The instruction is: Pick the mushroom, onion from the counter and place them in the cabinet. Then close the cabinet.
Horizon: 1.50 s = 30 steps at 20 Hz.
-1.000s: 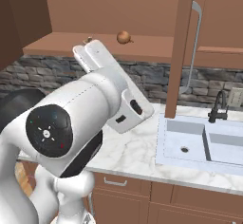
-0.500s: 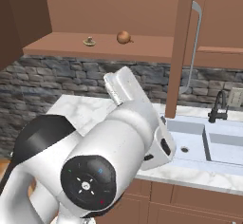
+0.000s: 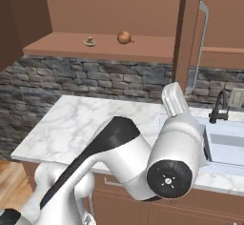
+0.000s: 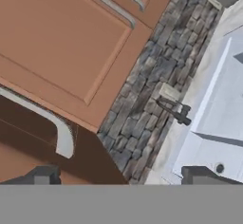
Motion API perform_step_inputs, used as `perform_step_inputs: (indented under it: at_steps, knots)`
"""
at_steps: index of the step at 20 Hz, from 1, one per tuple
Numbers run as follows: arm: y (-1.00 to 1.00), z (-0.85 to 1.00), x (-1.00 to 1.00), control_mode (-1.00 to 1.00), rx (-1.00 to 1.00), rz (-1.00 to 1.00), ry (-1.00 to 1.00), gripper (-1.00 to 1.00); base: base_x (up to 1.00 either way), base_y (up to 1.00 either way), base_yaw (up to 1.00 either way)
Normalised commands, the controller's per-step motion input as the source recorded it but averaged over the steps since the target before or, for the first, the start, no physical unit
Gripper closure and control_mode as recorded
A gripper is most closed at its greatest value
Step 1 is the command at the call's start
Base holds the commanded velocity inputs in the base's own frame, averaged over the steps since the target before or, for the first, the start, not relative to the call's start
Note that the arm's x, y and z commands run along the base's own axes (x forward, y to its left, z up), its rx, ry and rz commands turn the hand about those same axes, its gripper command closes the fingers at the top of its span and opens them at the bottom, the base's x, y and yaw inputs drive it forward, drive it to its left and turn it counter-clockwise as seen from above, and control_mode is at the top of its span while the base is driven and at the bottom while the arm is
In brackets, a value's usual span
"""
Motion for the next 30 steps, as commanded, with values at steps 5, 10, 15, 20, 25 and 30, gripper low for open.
perform_step_inputs:
  at_steps: [5, 10, 15, 20, 25, 30]
  knots:
    - [-1.0, -0.16, 0.53, -1.0, 0.16, 0.0, -0.02, -1.0, 0.0, 0.0, 0.0]
    - [-1.0, -0.01, 0.59, -1.0, 0.14, 0.01, -0.01, -1.0, 0.0, 0.0, 0.0]
    - [-0.54, -0.25, 0.93, -1.0, 0.13, 0.11, 0.0, -1.0, 0.0, 0.0, 0.0]
    - [0.33, -0.39, 1.0, -1.0, 0.04, 0.25, 0.02, -1.0, 0.0, 0.0, 0.0]
    - [0.99, -0.02, 0.77, -1.0, 0.0, 0.38, -0.09, -1.0, 0.0, 0.0, 0.0]
    - [1.0, 0.09, 0.61, -1.0, -0.02, 0.34, -0.23, -1.0, 0.0, 0.0, 0.0]
